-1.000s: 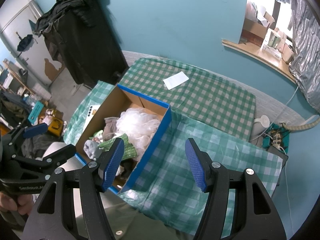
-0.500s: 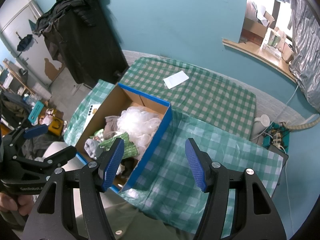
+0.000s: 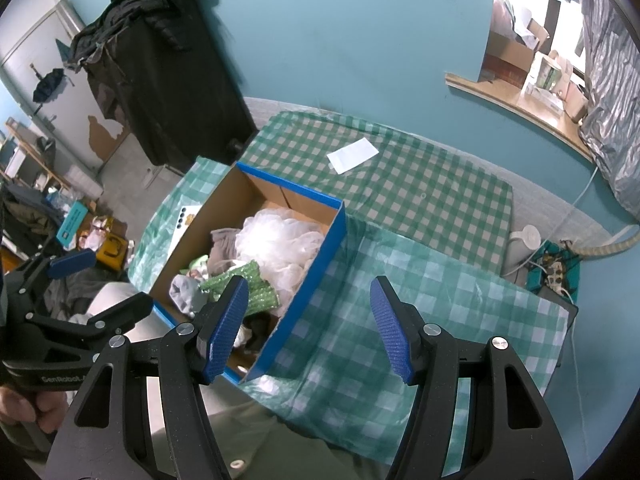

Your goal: Organize soft objects

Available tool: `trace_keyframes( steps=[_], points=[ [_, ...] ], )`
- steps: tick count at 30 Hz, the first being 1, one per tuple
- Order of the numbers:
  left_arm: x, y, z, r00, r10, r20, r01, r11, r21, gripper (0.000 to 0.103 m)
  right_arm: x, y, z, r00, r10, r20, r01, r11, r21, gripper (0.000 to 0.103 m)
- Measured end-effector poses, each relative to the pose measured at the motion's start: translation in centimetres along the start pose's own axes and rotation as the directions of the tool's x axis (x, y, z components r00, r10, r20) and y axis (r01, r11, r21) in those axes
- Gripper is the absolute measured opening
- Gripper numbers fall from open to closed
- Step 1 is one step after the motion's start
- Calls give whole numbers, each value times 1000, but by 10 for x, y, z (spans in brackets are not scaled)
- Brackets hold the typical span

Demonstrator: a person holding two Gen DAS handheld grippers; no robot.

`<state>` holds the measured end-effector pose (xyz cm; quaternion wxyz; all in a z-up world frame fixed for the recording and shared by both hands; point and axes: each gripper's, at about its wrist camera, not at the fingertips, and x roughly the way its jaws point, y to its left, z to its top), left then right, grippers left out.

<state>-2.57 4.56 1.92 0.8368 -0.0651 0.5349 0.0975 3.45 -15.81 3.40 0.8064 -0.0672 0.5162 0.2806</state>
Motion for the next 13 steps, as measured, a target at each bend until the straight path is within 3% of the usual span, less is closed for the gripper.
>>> trace_keyframes(
  steps=[13],
  points=[
    [1,6,-2,1000,4,2,-4,1000,5,102,0,0,0,1000,0,-1,0,1000,0,63]
  ],
)
